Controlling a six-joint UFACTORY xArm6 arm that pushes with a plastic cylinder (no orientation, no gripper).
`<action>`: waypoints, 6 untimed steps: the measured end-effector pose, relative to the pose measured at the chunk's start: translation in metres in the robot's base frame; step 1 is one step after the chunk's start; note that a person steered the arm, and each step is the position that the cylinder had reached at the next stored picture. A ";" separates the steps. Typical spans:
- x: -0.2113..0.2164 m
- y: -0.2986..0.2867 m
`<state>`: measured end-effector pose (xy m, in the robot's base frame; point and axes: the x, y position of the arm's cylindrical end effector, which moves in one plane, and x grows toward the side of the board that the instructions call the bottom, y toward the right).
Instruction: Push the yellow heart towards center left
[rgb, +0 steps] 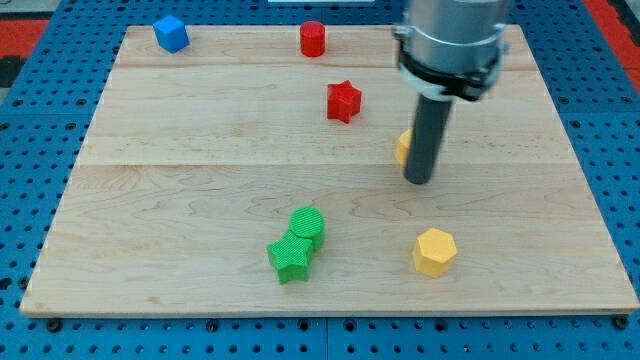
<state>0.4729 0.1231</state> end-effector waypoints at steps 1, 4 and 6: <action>-0.014 0.031; -0.049 -0.208; -0.054 -0.108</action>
